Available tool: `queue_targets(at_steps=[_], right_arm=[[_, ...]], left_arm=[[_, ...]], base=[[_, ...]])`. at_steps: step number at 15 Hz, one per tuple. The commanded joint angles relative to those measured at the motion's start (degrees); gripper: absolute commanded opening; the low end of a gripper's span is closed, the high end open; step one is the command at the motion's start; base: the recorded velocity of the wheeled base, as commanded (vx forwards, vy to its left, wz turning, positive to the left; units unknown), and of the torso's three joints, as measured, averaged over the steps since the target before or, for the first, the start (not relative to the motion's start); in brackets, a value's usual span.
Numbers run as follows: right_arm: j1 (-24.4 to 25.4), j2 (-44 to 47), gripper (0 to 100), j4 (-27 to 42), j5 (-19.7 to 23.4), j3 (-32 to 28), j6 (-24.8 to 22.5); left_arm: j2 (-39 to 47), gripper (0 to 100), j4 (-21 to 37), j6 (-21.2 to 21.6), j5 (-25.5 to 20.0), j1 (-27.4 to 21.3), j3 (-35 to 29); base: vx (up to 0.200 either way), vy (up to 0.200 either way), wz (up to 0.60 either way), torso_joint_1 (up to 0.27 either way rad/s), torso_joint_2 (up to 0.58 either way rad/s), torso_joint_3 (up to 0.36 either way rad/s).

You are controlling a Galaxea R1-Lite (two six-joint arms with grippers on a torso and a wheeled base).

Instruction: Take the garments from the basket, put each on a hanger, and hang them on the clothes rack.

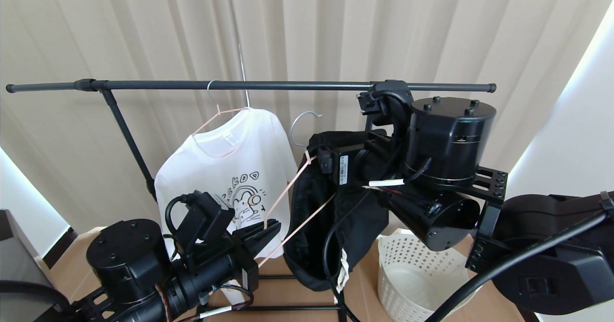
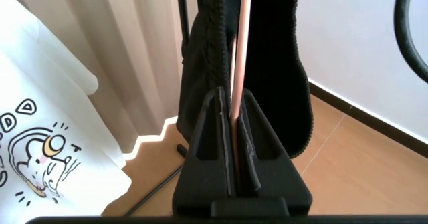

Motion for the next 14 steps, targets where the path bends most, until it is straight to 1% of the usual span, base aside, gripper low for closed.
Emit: queue_targets(at_steps=[1, 6, 7, 14], right_arm=[[0.3, -0.2, 100, 0.1, 0.0, 0.4, -0.1], [0.4, -0.5, 100, 0.1, -0.2, 0.7, -0.1], [0.4, -1.0, 100, 0.1, -0.3, 0.6, -0.2], [0.4, -2.1, 100, 0.2, -0.3, 1.1, -0.3]], left_arm=[[-0.2, 0, -0.1, -0.2, 0.0, 0.2, -0.3], [-0.5, 0, -0.1, -0.5, 0.0, 0.9, -0.5], [-0.4, 0, -0.1, -1.3, 0.0, 0.9, -1.0], [-0.1, 0, -0.1, -1.4, 0.0, 1.7, -1.3]], base=[[0.000, 0.000, 0.00, 0.000, 0.00, 0.000], [0.000, 0.000, 0.00, 0.000, 0.00, 0.000], [0.000, 0.000, 0.00, 0.000, 0.00, 0.000], [0.000, 0.000, 0.00, 0.000, 0.00, 0.000]])
